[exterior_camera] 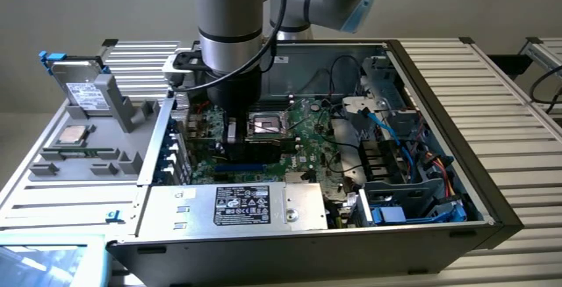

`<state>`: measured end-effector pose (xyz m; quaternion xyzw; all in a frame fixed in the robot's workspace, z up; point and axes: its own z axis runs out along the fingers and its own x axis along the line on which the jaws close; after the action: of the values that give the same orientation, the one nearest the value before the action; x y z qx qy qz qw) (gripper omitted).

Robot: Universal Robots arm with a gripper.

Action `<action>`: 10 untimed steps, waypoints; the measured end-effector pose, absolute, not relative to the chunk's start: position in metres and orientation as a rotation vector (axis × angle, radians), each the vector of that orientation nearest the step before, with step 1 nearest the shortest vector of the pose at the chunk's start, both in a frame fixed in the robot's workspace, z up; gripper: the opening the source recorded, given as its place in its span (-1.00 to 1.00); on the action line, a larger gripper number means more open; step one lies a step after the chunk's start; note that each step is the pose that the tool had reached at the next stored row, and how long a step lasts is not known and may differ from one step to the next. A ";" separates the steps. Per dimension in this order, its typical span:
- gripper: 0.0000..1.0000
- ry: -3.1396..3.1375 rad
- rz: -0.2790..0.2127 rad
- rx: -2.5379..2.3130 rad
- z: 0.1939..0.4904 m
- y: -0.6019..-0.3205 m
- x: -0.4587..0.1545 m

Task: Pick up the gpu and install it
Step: 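Insert the gpu into the slot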

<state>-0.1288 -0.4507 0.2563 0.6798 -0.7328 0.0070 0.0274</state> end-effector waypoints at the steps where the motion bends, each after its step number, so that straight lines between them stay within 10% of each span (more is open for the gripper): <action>1: -0.43 -2.262 0.021 2.099 0.256 -0.451 -0.129; 10: -0.43 -2.263 0.021 2.099 0.255 -0.451 -0.131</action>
<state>-0.1306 -0.4507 0.2551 0.6799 -0.7328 0.0069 0.0275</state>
